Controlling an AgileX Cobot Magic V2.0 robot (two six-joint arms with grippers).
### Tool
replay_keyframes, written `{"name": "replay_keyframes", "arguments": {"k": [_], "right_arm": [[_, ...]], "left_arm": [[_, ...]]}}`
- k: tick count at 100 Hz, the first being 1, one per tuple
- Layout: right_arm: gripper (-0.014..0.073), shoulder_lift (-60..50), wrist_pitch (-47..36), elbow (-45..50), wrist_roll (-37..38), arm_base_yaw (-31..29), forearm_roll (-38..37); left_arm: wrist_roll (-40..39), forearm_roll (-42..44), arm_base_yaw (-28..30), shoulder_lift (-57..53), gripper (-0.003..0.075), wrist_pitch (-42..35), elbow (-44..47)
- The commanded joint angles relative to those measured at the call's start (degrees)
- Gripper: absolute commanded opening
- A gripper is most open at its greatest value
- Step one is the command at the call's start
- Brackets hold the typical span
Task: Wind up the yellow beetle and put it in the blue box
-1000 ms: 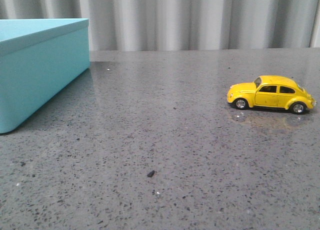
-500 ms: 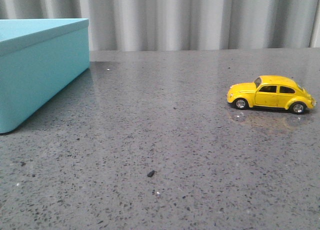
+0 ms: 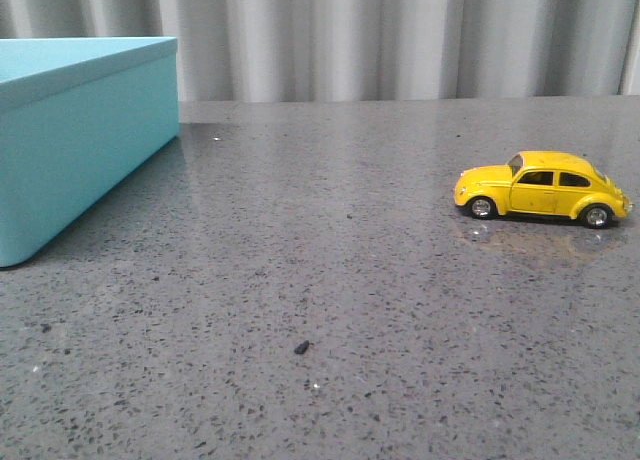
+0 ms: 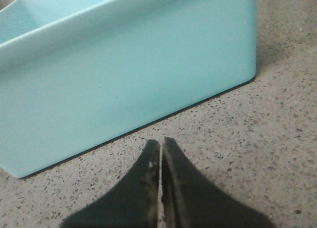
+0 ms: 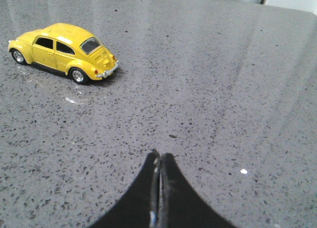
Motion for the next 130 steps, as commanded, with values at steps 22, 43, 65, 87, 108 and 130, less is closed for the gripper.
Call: {"name": "replay_keyframes", "arguments": {"k": [22,43,65,87,108,130], "right_arm": [[-0.0072,-0.88,-2.53,1.6,-0.32,-0.29,-0.46],[-0.0072,-0.88,-2.53,1.6,-0.32,-0.29,-0.46],[-0.0072,-0.88,-2.53,1.6,-0.32,-0.29,-0.46],[-0.0072,-0.88,-8.37,1.6,-0.32,-0.29,-0.49],[-0.0072,-0.88,-16.74,1.6,-0.32,-0.29,1.8],[-0.0072,-0.88,-23.12,1.6,-0.32,-0.29,15.02]], "left_arm": [[-0.5,-0.82,-0.21,-1.84,-0.0021,-1.83,1.45],[-0.5,-0.82,-0.21,-1.84,-0.0021,-1.93,1.45],[-0.5,-0.82,-0.21,-1.84,-0.0021,-1.82,1.45],[-0.5,-0.82,-0.21,-1.84,-0.0021,-1.82,1.45],[-0.5,-0.82,-0.21,-1.84,-0.0021,-1.82,1.45],[-0.5,-0.82,-0.21,-1.84,-0.0021,-3.99,1.45]]}}
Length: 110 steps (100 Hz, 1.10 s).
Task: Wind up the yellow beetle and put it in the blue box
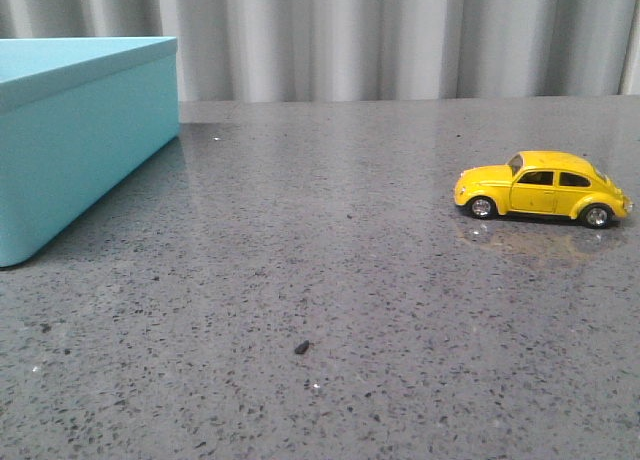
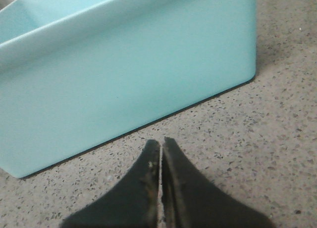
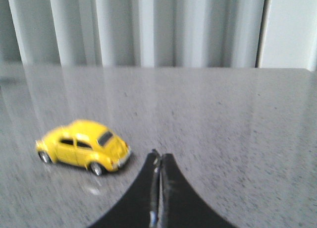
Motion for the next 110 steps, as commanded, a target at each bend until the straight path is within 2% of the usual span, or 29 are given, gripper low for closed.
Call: {"name": "replay_keyframes", "arguments": {"k": [1,10,24,35,50,64,87,99,110], "right_arm": [[-0.0072,-0.88,-7.52,1.47,-0.32,-0.29,4.57],[-0.0072,-0.88,-7.66,1.47,-0.32,-0.29,4.81],[-0.0072,-0.88,-8.02,1.36,-0.32,-0.29,8.11],[-0.0072,-0.88,-9.4,1.27,-0.32,-0.29,11.18],[-0.0072,-0.88,-10.15,1.27,-0.32,-0.29,17.44],[-0.0072,-0.88,-10.55,0.65,-0.32,-0.29,17.9],[-0.0072,-0.88,-7.16,-4.72,-0.32,-0.29,17.94],[-0.0072,0.54,-2.87,-9.12,-0.32,-0.29,17.94],[-0.0072,4.03,2.22,-13.79,-0.32,-0.29,17.08]], "left_arm": [[-0.5,-0.82,-0.21,-1.84,-0.0021,-4.14,1.45],[-0.5,-2.62,-0.21,-1.84,-0.0021,-6.27,1.45],[-0.5,-13.14,-0.21,-1.84,-0.0021,-12.71,1.45],[-0.5,-24.67,-0.21,-1.84,-0.0021,-19.73,1.45],[-0.5,-42.05,-0.21,-1.84,-0.0021,-25.1,1.45],[-0.5,-49.64,-0.21,-1.84,-0.0021,-26.69,1.45],[-0.5,-50.04,-0.21,-1.8,-0.0021,-28.18,0.0],[-0.45,-46.78,-0.21,0.28,-0.0021,-26.88,-2.57],[-0.45,-39.63,-0.21,4.79,-0.0021,-22.55,-6.93]]}}
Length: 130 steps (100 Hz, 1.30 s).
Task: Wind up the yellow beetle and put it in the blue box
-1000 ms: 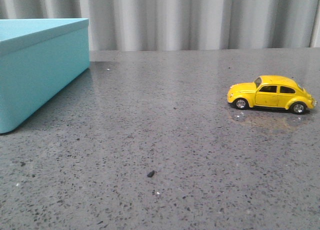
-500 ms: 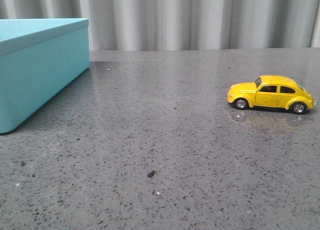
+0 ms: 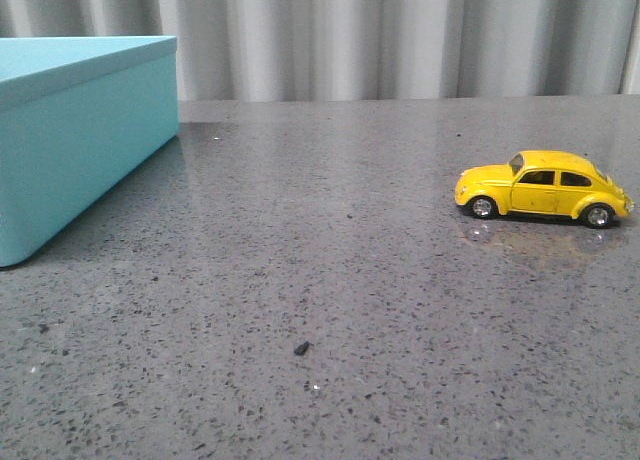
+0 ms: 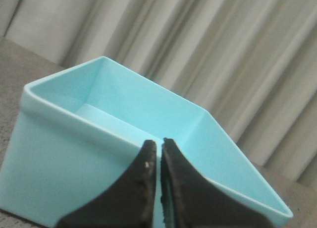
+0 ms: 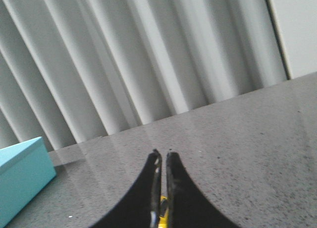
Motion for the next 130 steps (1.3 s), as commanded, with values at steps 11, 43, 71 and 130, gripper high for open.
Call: {"name": "replay_keyframes", "arguments": {"k": [11,43,71,130], "right_arm": [[-0.0072,8.53,5.93,-10.18,-0.32,-0.29,-2.0],[-0.0072,33.97,29.44,-32.0,-0.32,-0.29,-6.22],[-0.007,57.83,54.81,-54.82,-0.32,-0.29,-6.22],[-0.0051,83.8,59.1,-68.29,0.5,9.73,-12.16]], "left_arm": [[-0.45,12.08,-0.21,9.96,-0.0021,7.71,-10.39],[-0.36,16.36,-3.92,24.36,-0.0021,13.35,-23.31],[-0.22,18.49,-10.49,24.87,-0.0021,10.99,-23.53],[-0.22,18.49,-11.28,24.87,-0.0021,11.21,-23.53]]}}
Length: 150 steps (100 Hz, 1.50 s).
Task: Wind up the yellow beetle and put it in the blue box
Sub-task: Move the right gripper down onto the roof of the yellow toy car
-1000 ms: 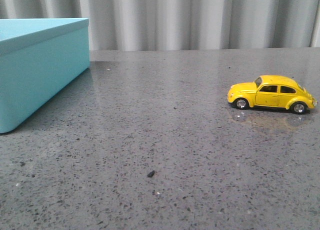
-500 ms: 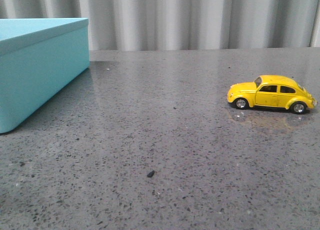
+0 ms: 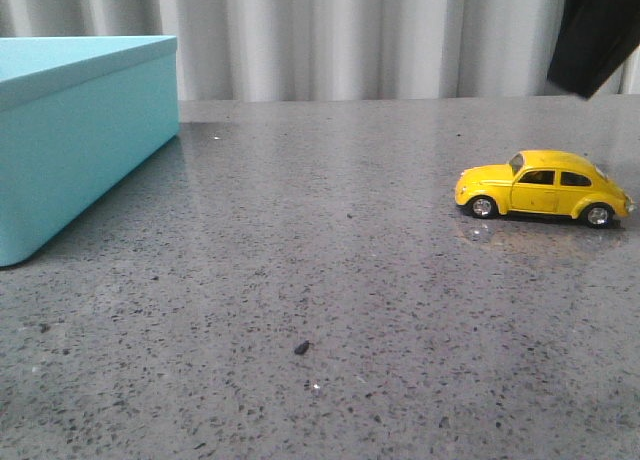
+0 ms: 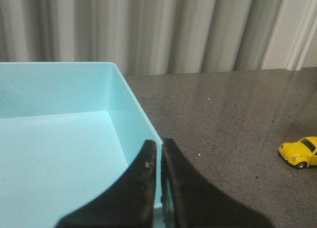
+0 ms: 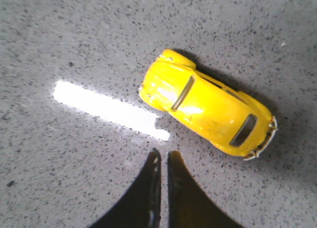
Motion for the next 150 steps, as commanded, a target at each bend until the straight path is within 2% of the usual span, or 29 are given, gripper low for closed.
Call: {"name": "replay_keyframes", "arguments": {"k": [1,68,114,150], "right_arm": [[-0.0051,0.11,-2.27,-2.03,0.18,0.03,-0.3],[-0.0051,5.35,-6.0,-2.03,1.42,-0.09,-4.37],[-0.0051,8.55,-4.34,-1.91,1.42,-0.09,-5.06],[-0.0051,8.55,2.54,-1.83,8.61,-1.62,-21.2]], "left_arm": [[-0.32,-0.41,-0.48,0.65,-0.0021,-3.41,-2.14],[-0.32,-0.41,-2.02,0.65,-0.0021,-2.32,-2.14],[-0.32,-0.41,-2.02,0.65,-0.0021,-2.32,-2.14],[-0.32,-0.41,-2.02,0.65,-0.0021,-2.32,-2.14]]}}
